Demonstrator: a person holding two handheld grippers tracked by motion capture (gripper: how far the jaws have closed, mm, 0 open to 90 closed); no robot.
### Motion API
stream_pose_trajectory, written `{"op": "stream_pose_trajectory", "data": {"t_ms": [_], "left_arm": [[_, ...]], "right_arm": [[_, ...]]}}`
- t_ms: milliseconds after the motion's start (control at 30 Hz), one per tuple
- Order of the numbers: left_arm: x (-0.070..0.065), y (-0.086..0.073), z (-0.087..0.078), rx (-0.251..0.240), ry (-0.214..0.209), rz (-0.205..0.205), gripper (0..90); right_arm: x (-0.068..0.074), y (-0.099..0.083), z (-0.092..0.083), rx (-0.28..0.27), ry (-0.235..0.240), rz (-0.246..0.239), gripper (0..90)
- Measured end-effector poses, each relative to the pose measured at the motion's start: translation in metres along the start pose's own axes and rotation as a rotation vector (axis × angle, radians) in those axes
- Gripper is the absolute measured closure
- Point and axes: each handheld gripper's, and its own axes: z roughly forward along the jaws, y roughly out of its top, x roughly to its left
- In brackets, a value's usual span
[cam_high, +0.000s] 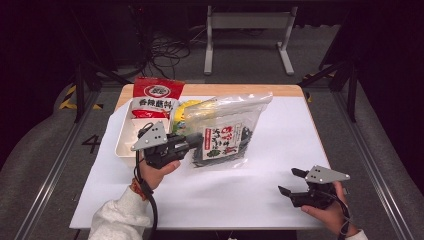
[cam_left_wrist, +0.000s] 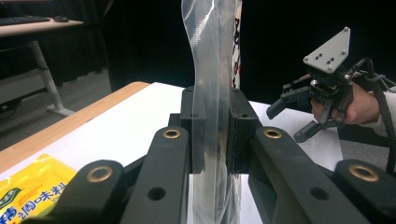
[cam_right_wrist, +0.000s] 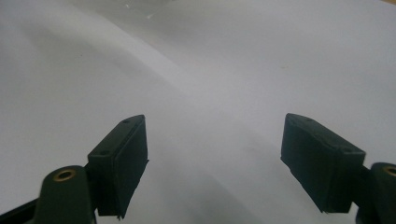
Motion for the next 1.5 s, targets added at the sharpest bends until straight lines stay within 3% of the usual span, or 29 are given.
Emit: {"op": "stream_pose_trajectory", "data": {"t_ms": [400, 567, 733, 833, 1167, 1500], "left_arm": [[0.005, 0.01, -0.02, -0.043, 0.036, 0.025, 80.8], [0.014, 0.02, -0.047, -0.085, 0.105, 0.059, 80.8], [0.026, 0.024, -0.074, -0.122, 0.165, 0.065, 80.8], [0.031, 0.026, -0.083, -0.108, 0.207, 0.091, 80.8], [0.059, 0.018, -0.106, -0.094, 0.28, 0.067, 80.8], [0.091, 0.005, -0.117, -0.059, 0.32, 0.069, 80.7]], "right_arm": [[0.0, -0.001, 0.001, 0.003, -0.009, 0.008, 22.9], [0.003, -0.001, 0.0, -0.001, -0.009, 0.009, 23.8], [0.004, -0.005, -0.001, 0.005, -0.008, 0.013, 23.9], [0.004, -0.006, -0.001, 0.006, -0.005, 0.02, 23.8], [0.007, -0.007, 0.005, 0.033, 0.004, 0.023, 23.8], [0.006, -0.008, 0.006, 0.037, 0.002, 0.033, 23.8]]}}
